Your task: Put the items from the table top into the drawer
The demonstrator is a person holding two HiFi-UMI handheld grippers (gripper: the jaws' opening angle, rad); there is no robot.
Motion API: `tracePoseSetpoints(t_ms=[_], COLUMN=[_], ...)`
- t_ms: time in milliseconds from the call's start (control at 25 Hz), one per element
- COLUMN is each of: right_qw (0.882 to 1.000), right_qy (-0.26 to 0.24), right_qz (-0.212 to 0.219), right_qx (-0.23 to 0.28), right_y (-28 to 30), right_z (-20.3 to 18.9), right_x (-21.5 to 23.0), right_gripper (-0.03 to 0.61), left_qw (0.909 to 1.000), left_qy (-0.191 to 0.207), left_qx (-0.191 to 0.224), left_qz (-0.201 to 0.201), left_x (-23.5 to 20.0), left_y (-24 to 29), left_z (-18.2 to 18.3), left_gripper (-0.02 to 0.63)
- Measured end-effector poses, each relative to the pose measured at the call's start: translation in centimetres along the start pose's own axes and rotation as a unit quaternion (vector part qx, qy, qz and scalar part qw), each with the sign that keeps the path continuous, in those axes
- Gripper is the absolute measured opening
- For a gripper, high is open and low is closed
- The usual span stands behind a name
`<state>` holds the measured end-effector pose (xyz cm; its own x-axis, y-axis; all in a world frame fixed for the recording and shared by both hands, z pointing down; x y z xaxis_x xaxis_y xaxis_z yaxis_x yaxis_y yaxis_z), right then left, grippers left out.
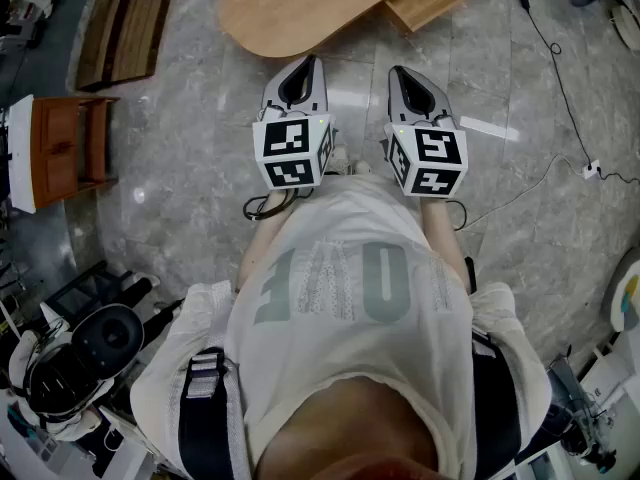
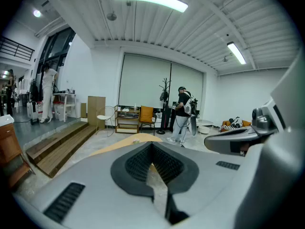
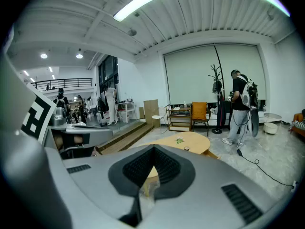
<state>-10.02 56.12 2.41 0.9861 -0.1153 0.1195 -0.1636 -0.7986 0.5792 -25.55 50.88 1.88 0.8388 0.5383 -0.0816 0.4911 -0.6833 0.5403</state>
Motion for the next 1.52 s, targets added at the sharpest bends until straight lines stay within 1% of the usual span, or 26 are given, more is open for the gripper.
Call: tracePoseSetpoints(t_ms=[200,320,400,520,600,720,760,920,1120,1240,1360,1520], right_qw=[1.000,1.000,1.000,1.000,0.999,0.999,0.999,0.998,0.998,0.996,0.995,0.996], right_qy=[-0.004,-0.005,0.001,0.023,0.027,0.017,0.013,-0.004,-0.022,-0.032,-0.040,-0.036], right_qz=[-0.008,-0.012,-0.015,-0.019,-0.023,-0.031,-0.034,-0.050,-0.055,-0.060,-0.060,-0.049], right_qx=[-0.003,-0.008,-0.009,0.001,0.007,0.010,0.013,0.024,0.037,0.050,0.062,0.068], right_y=[1.6,1.6,1.7,1.9,2.7,4.9,5.0,3.5,5.4,6.7,8.4,11.1], right_z=[0.6,0.2,0.2,0.4,0.7,1.6,1.7,2.2,3.9,4.8,5.9,7.6], right_x=[-0.5,-0.6,-0.7,-1.1,-1.7,-3.0,-2.8,-0.2,0.0,0.9,3.0,7.3], right_gripper=[0.003,0.003,0.004,0.003,0.003,0.003,0.003,0.004,0.003,0.003,0.004,0.003], left_qw=[1.0000,1.0000,0.9999,0.9999,0.9999,0.9998,0.9997,0.9991,0.9984,0.9979,0.9975,0.9965], left_qy=[-0.004,-0.005,-0.007,-0.007,-0.002,0.007,0.011,0.029,0.035,0.036,0.036,0.049], left_qx=[0.001,0.003,0.005,0.011,0.015,0.016,0.017,0.027,0.041,0.050,0.059,0.067], left_qz=[-0.004,-0.006,-0.008,-0.010,-0.009,-0.009,-0.011,-0.017,-0.018,-0.019,-0.016,-0.010], left_x=[-2.0,-2.3,-3.0,-4.5,-6.3,-9.9,-9.9,-7.6,-9.2,-9.5,-8.9,-7.0], left_y=[1.1,1.2,1.3,1.4,1.6,2.5,2.7,3.3,4.5,6.0,8.3,12.0], left_z=[0.4,0.3,0.5,0.8,0.9,1.0,1.2,2.4,3.7,4.3,5.4,8.0], left_gripper=[0.008,0.008,0.008,0.008,0.008,0.008,0.008,0.008,0.008,0.008,0.008,0.008])
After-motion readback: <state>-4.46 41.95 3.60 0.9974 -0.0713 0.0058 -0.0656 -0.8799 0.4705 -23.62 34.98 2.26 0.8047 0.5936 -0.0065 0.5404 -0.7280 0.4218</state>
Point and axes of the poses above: the fingertips, and each gripper's own axes: y forward along the fingers, x to its right, z out of its top, the point moved 6 cm from there along -y, backward along the fingers, and after that the axes turned 11 degrees about -x, right-handed, at the moved point
